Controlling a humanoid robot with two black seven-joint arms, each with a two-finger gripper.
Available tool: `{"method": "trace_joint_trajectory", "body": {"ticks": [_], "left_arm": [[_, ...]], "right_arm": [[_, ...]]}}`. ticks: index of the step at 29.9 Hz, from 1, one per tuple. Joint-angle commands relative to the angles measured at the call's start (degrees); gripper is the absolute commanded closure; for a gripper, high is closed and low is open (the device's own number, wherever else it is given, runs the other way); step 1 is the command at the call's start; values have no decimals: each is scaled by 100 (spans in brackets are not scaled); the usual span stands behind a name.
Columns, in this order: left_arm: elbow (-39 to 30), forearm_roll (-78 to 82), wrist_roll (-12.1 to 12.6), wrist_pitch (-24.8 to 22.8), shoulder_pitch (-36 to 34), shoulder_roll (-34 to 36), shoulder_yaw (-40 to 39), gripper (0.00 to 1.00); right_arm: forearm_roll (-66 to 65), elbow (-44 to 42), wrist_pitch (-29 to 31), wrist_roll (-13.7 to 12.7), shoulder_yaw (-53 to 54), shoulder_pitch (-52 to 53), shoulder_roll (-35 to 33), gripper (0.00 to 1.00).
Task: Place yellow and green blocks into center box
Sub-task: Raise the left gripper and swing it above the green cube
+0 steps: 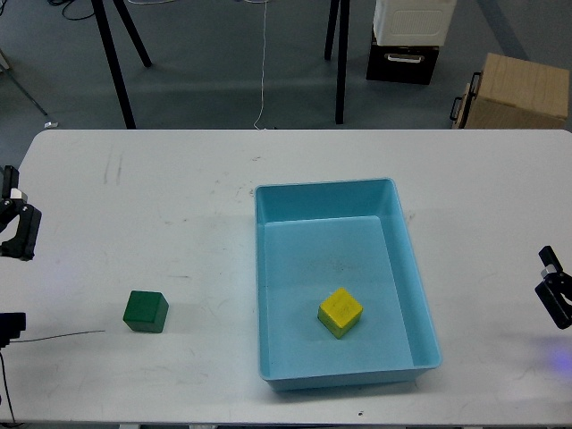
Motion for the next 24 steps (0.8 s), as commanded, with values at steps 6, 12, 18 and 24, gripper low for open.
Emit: {"method": "trace_joint_trajectory", "body": {"ticks": [6, 12, 18, 24], "left_arm": [[-5, 483, 10, 0, -496, 2996, 17, 0], [73, 1246, 71, 0, -1645, 4175, 1253, 0], [697, 2320, 106, 0, -4299, 4344, 4100, 0], [917, 2759, 344, 0, -7033, 4431, 7133, 0]], "right_arm": [[-2, 7, 0, -1, 145, -88, 10, 0], [7, 7, 0, 8, 154, -88, 10, 0], [7, -2, 0, 8, 198, -88, 19, 0], [-2, -29, 0, -1, 260, -88, 10, 0]]}}
